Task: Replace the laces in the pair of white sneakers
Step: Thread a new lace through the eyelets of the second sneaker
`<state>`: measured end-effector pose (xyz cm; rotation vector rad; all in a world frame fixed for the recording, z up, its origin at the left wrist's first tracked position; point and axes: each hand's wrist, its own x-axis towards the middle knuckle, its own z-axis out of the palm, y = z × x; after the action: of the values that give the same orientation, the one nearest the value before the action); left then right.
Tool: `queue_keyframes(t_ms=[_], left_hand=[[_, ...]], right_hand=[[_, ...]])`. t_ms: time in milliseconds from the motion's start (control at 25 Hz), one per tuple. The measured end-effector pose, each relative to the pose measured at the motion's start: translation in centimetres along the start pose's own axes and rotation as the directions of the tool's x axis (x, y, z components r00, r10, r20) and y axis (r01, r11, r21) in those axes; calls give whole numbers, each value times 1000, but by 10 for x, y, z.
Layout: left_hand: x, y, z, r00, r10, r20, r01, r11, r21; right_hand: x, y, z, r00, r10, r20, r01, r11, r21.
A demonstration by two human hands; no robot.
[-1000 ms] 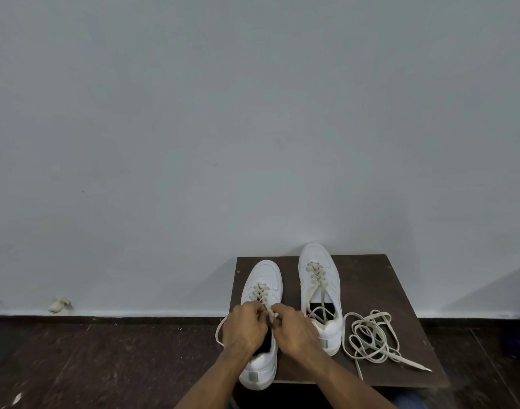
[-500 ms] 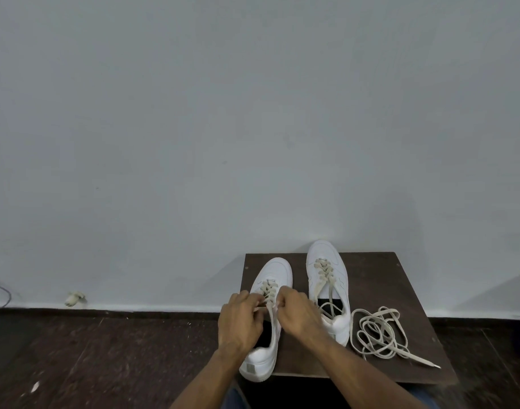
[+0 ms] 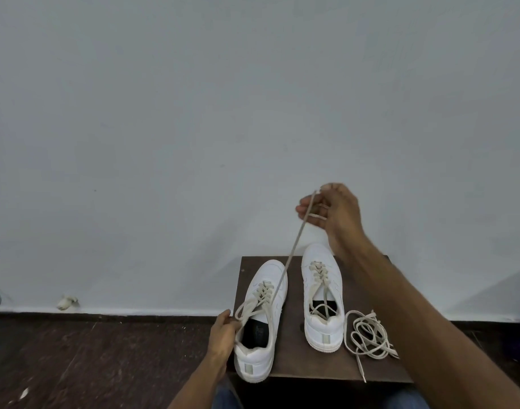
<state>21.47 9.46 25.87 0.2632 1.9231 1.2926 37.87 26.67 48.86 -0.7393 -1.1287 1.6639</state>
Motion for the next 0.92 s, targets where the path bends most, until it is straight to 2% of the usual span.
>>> queue_keyframes(t_ms=[160, 200, 280, 360, 440, 480, 560, 680, 800, 920], left_hand=[[9, -11, -7, 997, -5, 71, -1, 997, 82], [9, -14, -8, 997, 9, 82, -18, 993, 116], [4, -16, -11, 990, 66, 122, -99, 952, 288], [-7, -6, -19, 970, 122, 208, -219, 812, 541], [-22, 21, -27, 930, 204, 305, -360, 665, 654], [-30, 40, -29, 905, 255, 341, -421, 657, 625], [-50, 81, -29, 865, 357, 352, -487, 766, 420], [-79, 131, -15, 823, 460, 334, -527, 837, 147], [-107, 151, 4, 771, 494, 402, -558, 828, 54], [-121, 151, 18, 712, 523, 469, -631, 770, 99]], right_hand=[[0, -52, 9, 996, -90, -24, 92, 978, 188], [-1, -64, 10, 993, -115, -16, 116, 973, 201], [-1, -81, 15, 987, -162, 3, 160, 974, 159], [-3, -86, 17, 982, -189, 13, 188, 981, 55], [-8, -81, 19, 984, -175, 21, 175, 984, -27], [-12, -77, 22, 987, -156, 35, 157, 986, -49], [-23, -68, 32, 991, -94, 98, 99, 994, -49], [-42, -60, 57, 957, 32, 288, -37, 999, 10], [-61, -61, 80, 886, 82, 456, -113, 993, 41], [-66, -63, 90, 866, 10, 500, -23, 1000, 21]])
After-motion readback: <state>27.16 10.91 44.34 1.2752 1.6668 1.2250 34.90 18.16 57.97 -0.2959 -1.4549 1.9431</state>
